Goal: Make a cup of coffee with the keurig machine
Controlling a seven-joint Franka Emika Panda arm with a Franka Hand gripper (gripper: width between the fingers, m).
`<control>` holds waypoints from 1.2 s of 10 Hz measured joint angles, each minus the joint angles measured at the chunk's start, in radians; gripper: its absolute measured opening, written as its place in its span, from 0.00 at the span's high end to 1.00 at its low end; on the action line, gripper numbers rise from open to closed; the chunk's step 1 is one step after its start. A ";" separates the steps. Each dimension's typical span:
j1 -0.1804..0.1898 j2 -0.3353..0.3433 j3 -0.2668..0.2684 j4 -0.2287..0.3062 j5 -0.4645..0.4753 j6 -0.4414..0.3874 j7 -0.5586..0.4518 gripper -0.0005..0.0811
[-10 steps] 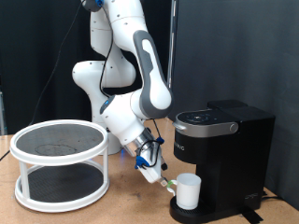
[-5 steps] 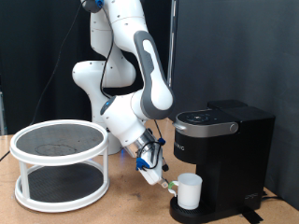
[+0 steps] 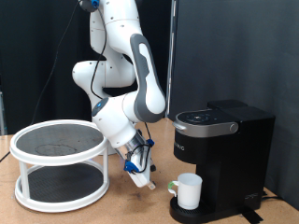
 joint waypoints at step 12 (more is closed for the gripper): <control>-0.039 -0.407 -0.067 -0.078 0.034 -0.382 -0.016 0.09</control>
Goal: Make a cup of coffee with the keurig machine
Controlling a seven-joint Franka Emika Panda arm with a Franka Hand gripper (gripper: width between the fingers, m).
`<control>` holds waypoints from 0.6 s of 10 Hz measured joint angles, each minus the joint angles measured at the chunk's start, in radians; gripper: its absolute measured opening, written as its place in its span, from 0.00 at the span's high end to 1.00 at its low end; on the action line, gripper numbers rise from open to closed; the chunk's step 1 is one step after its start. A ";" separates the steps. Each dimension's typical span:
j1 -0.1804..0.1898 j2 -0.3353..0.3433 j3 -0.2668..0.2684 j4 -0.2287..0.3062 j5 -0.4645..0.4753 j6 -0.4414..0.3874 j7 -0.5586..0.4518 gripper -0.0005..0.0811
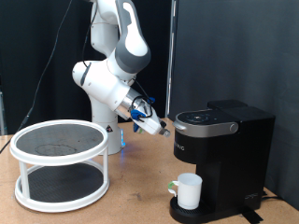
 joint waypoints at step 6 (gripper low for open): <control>0.001 -0.123 -0.024 0.023 0.183 -0.131 -0.041 0.09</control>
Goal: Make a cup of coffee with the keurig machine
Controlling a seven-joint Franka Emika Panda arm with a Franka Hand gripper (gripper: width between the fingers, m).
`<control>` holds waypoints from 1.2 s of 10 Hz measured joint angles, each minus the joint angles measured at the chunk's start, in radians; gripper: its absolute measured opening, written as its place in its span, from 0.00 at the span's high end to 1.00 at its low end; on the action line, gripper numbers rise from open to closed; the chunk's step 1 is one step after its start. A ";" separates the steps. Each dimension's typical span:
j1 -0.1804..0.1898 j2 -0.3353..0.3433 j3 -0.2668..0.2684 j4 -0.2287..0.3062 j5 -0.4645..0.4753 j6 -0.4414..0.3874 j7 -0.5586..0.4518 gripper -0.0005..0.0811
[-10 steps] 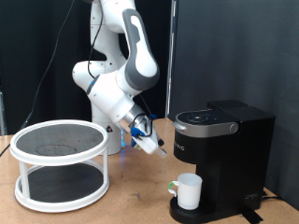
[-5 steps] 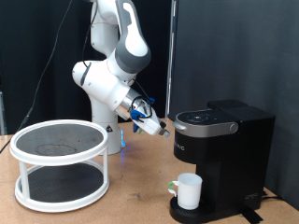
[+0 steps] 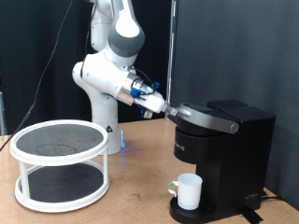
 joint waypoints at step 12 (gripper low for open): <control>0.000 -0.208 0.053 0.094 -0.087 -0.032 0.345 0.09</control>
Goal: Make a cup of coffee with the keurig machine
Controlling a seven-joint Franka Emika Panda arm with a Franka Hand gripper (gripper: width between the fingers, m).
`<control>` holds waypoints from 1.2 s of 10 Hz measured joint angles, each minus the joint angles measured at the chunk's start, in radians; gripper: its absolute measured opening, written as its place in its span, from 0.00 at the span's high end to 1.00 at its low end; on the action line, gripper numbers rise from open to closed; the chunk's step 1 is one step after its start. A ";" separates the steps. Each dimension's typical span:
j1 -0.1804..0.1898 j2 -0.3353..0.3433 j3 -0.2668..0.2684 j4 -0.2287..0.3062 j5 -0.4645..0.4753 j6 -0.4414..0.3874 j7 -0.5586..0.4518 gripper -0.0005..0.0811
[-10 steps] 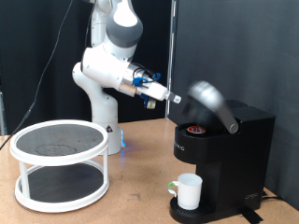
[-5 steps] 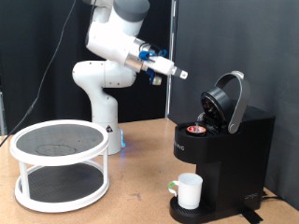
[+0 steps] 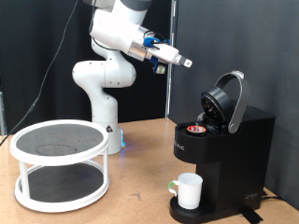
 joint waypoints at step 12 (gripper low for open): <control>0.018 0.106 0.186 0.195 0.018 0.093 0.086 0.58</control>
